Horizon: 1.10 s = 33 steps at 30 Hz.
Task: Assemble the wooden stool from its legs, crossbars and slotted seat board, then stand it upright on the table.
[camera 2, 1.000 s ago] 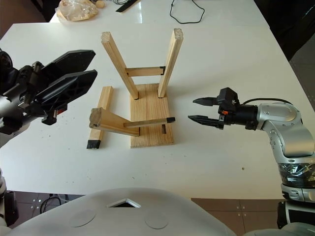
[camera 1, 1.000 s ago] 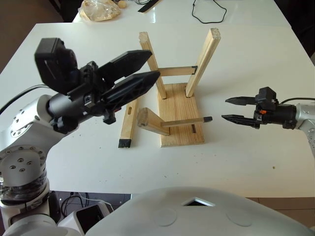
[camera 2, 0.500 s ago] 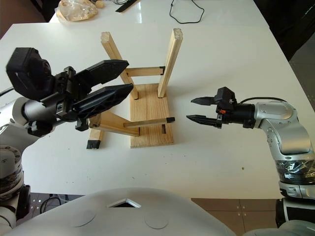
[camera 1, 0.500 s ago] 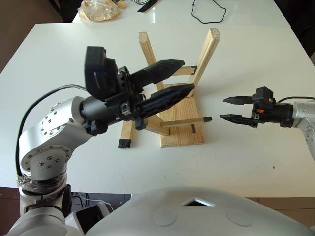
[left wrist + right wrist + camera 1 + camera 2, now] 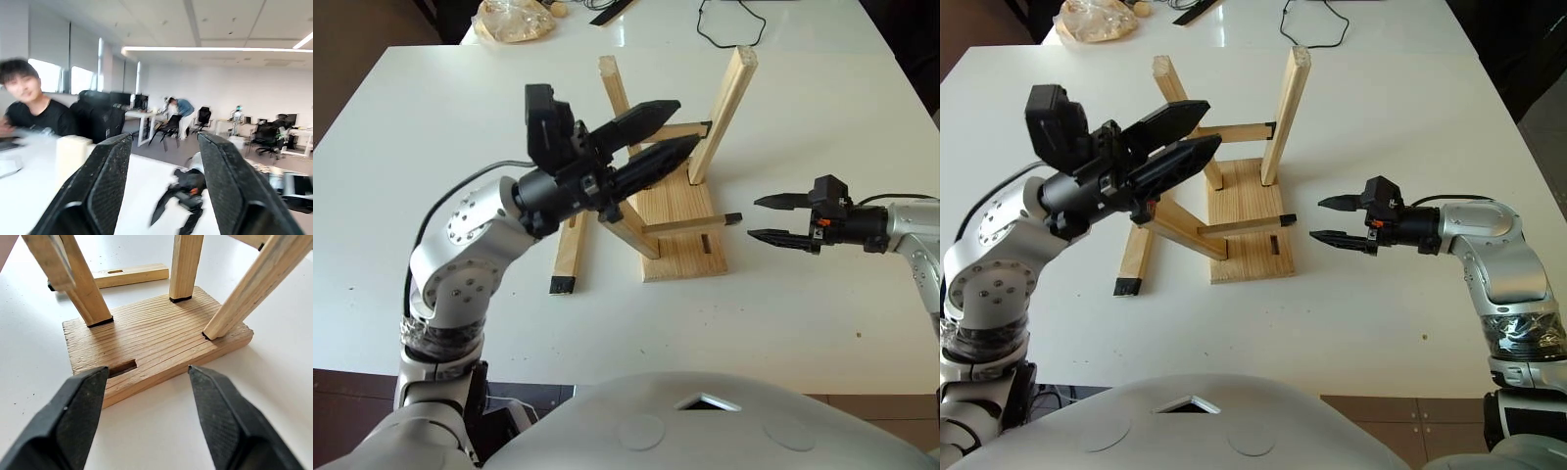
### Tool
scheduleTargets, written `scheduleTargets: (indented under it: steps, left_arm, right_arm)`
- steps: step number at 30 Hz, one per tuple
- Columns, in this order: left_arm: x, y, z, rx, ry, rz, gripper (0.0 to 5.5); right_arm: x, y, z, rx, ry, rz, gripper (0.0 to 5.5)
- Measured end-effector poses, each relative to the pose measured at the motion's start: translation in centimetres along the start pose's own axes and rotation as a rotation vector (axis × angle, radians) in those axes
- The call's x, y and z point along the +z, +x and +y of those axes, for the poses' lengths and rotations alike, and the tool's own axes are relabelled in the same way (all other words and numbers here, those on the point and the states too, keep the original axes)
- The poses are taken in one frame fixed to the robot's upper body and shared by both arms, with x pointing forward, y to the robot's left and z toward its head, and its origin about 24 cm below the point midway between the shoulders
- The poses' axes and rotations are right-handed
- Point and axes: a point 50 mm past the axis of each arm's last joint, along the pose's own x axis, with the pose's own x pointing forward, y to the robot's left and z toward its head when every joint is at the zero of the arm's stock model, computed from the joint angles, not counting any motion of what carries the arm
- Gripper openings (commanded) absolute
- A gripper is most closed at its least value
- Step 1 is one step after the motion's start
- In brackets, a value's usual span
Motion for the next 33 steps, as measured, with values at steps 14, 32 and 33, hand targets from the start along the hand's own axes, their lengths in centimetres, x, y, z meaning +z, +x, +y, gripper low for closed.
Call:
scheduleTargets:
  steps: [14, 32, 33]
  left_arm:
    - [3.7, -9.0, 3.6, 0.419, 0.357, 0.459, 2.45]
    - [-5.7, -14.2, 0.5, 0.462, 0.223, 0.977, 2.45]
    - [-5.7, -14.3, 0.6, 0.469, 0.222, 0.986, 2.45]
  right_arm:
    - [-2.2, -0.8, 0.5, -0.135, 0.003, 0.068, 3.01]
    - [-4.6, 3.5, 5.3, -0.025, 0.015, 0.11, 3.01]
    - [-4.5, 3.6, 5.4, -0.024, 0.014, 0.106, 3.01]
